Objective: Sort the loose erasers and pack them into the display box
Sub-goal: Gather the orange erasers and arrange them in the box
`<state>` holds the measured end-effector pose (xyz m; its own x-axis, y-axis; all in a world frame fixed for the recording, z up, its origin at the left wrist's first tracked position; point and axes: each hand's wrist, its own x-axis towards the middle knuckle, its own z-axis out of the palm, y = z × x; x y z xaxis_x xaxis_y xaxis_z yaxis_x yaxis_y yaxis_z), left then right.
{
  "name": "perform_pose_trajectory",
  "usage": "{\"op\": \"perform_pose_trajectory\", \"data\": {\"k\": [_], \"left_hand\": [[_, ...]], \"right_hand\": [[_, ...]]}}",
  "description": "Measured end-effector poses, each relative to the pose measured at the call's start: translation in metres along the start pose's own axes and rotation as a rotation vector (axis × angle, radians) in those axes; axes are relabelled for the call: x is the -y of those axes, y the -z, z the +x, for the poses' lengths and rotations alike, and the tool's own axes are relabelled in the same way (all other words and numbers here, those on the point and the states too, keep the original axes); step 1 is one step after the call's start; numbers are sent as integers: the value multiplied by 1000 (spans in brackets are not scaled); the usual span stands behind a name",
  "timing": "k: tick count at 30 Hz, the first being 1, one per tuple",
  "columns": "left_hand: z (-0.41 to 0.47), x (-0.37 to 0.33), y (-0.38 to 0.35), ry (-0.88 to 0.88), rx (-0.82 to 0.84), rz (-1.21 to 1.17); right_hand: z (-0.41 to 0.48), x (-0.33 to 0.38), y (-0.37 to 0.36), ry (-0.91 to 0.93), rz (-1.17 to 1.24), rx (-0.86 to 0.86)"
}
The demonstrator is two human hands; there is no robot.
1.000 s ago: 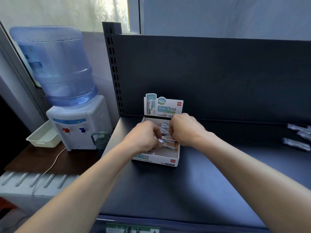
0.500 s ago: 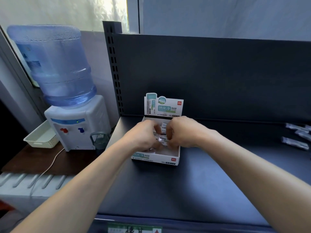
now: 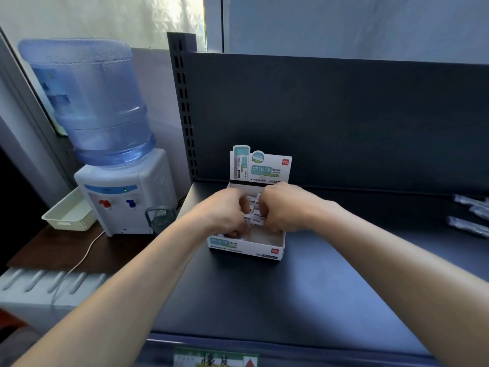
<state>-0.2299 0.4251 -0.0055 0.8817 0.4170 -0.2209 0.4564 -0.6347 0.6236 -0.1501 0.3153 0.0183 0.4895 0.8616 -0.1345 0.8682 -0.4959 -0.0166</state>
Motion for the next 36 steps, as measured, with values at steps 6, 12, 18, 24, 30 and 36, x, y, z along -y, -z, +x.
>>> {"op": "perform_pose_trajectory", "data": {"k": [6,12,18,24,30,36], "left_hand": [[1,0,1,-5,-23,-57],[0,-3,1,-46,-89,171],[-5,-8,2,-27,-88,283],[-2,-8,7,-65,-189,193],[7,-6,-1,-148,-152,221],[17,-3,1,-149,-109,324]], "right_hand": [[1,2,-1,-19,-9,-4],[3,4,4,-5,-52,-3],[9,4,2,-28,-44,17],[12,-11,14,-97,89,-105],[19,-21,5,-155,61,-89],[26,-20,-2,-161,21,-92]]}}
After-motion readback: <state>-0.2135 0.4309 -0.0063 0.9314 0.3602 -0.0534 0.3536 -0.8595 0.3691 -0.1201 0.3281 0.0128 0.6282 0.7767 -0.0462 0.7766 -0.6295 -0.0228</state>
